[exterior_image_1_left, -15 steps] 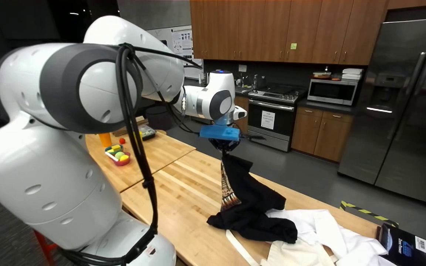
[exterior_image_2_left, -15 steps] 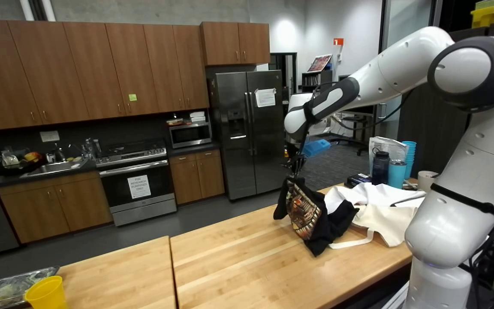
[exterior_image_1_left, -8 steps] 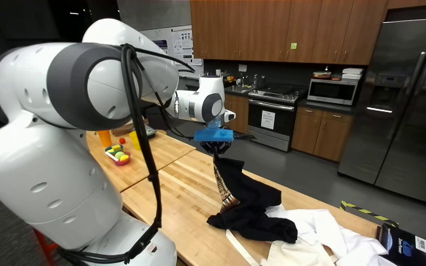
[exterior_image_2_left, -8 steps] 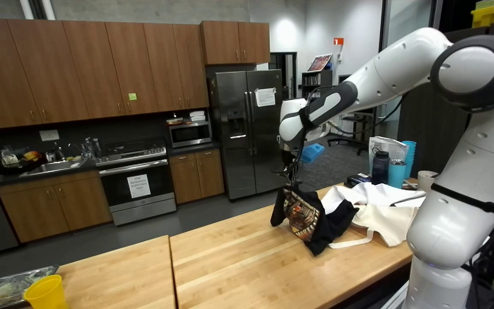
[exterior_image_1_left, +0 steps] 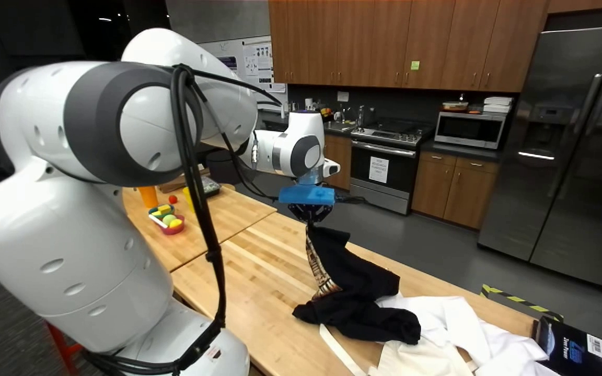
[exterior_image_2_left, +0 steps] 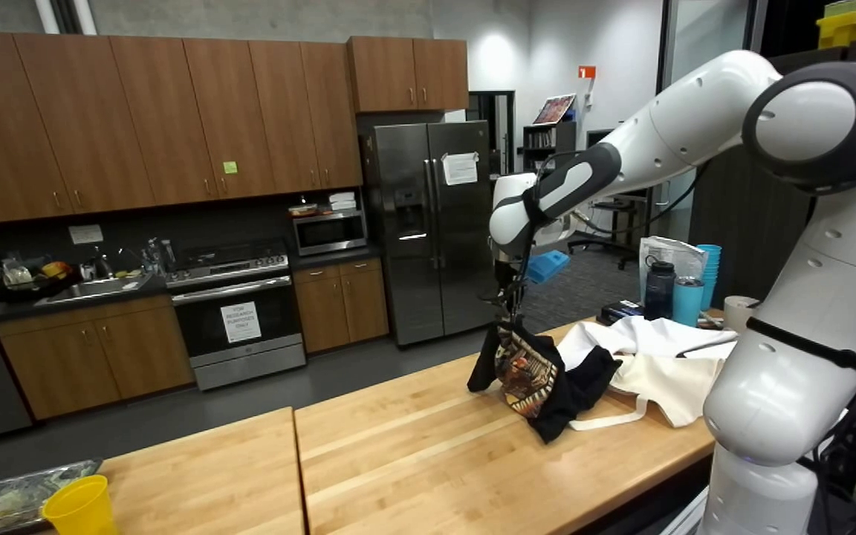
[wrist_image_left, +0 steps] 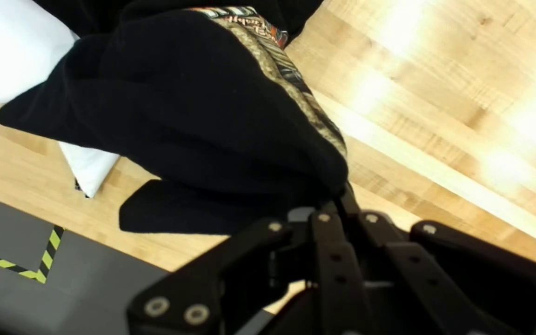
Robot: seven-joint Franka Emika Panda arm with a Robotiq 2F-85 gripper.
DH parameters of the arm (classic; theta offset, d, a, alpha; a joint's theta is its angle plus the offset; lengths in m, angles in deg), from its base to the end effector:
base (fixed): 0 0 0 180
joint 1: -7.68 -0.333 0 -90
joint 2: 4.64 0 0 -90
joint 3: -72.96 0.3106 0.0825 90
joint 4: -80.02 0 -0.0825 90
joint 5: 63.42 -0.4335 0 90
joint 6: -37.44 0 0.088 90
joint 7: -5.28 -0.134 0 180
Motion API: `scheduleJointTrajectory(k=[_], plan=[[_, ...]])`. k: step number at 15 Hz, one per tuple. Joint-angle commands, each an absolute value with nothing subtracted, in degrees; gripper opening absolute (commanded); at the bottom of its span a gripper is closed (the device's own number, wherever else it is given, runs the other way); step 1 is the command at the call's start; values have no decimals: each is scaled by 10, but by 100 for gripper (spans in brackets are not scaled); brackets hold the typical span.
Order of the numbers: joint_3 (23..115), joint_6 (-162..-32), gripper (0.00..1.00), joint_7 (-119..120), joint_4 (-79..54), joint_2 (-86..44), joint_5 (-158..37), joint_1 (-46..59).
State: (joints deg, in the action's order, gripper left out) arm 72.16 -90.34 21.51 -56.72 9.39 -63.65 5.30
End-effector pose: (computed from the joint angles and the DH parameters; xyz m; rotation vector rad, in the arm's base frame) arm 0.5134 0.0145 0.3638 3.0966 0.4819 0.1389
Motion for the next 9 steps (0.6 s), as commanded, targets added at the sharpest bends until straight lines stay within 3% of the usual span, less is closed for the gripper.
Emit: scheduleJointTrajectory(k=[1, 8, 9], plan=[[710, -901, 1, 258, -531, 72, -652, 47], [749, -836, 1, 428, -391, -13, -712, -8], [754, -813, 30, 449, -378, -19, -710, -8]])
